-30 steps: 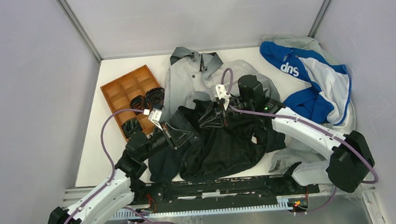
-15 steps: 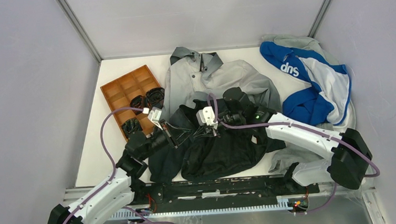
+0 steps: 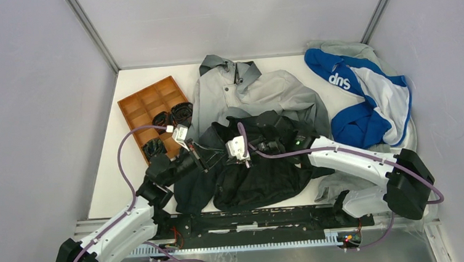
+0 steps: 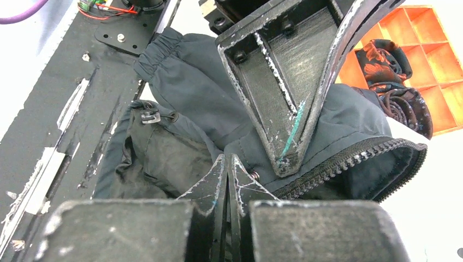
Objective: Zip up the jacket
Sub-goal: Pick up the jacket from the center of the board.
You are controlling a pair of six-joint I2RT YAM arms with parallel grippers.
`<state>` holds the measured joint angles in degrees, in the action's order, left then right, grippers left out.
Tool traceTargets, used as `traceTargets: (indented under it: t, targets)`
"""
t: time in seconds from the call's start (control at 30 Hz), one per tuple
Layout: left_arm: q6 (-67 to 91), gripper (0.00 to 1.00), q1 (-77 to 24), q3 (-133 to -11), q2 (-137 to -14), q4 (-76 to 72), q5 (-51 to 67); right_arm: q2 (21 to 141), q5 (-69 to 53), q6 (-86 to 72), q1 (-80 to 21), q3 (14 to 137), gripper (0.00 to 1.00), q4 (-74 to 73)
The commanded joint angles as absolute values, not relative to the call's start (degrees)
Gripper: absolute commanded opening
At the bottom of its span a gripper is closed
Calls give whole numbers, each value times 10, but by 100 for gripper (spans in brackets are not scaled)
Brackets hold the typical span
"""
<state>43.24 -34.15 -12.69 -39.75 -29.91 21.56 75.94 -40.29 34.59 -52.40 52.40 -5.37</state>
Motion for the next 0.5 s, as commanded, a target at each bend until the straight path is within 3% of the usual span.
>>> traceTargets:
  t: [0.0,0.13,0.27,0.37,0.47]
  targets:
    - [436,2,-342,-130,-389,-348,231,757,-436,333,-501,548,5,-76]
    - [417,2,-341,-119,-369,-351,228,737,-557,262,-428,571,8,-83]
    - [416,2,-343,-101,-352,-373,227,705,-599,237,-378,575,16,-99]
    - [416,2,-342,-95,-347,-390,238,690,-600,181,-362,546,30,-55]
    - [414,2,-342,-95,-347,-399,251,685,-605,91,-359,509,38,33]
